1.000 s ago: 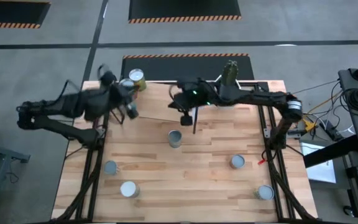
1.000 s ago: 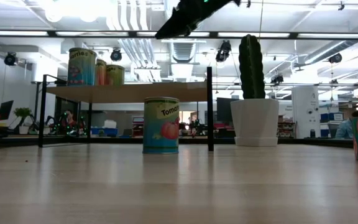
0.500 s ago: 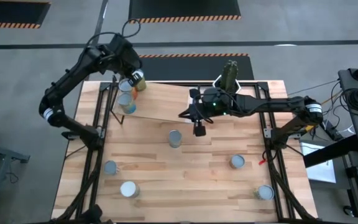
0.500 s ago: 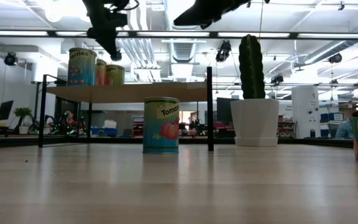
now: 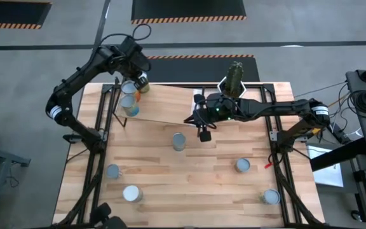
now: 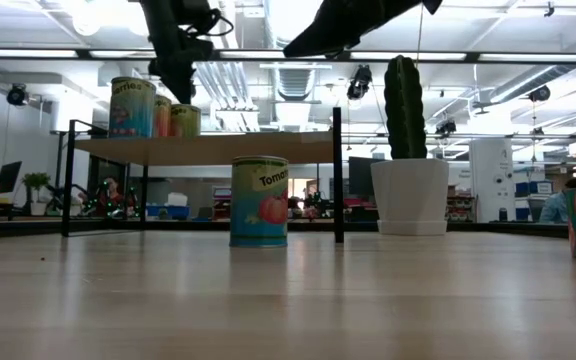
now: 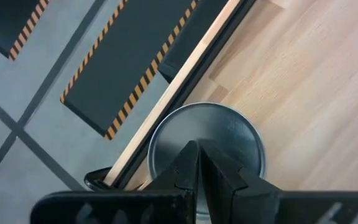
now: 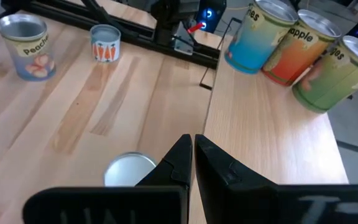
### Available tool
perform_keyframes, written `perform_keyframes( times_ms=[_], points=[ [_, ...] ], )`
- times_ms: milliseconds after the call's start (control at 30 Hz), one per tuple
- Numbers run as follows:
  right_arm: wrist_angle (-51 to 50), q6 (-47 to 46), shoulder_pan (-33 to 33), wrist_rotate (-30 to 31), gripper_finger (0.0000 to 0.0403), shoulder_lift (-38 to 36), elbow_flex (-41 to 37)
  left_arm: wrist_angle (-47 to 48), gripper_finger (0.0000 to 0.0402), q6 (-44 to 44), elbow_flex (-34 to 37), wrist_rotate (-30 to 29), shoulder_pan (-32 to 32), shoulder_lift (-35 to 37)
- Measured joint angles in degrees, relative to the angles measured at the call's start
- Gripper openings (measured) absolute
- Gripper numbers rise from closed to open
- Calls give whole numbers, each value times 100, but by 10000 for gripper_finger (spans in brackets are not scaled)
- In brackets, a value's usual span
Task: Pick and place cans onto a shelf
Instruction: Put the large canned oranges on the shelf
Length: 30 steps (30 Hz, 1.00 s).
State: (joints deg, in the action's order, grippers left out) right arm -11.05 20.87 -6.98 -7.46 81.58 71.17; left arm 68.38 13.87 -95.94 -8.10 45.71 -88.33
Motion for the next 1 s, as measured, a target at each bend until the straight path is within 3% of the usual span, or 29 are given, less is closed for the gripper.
perform_keyframes(
  times_ms=[300,467,1000],
  points=[
    [-2,4,0,0,9,0,-8,0,0,-16,-4,-75,31,-196],
    [-1,6,0,0,9,2,-8,64,0,-22,-4,-483,31,-204],
    [-17,13,0,0,9,4,-8,365,0,-169,-2,-503,14,-125]
  ],
)
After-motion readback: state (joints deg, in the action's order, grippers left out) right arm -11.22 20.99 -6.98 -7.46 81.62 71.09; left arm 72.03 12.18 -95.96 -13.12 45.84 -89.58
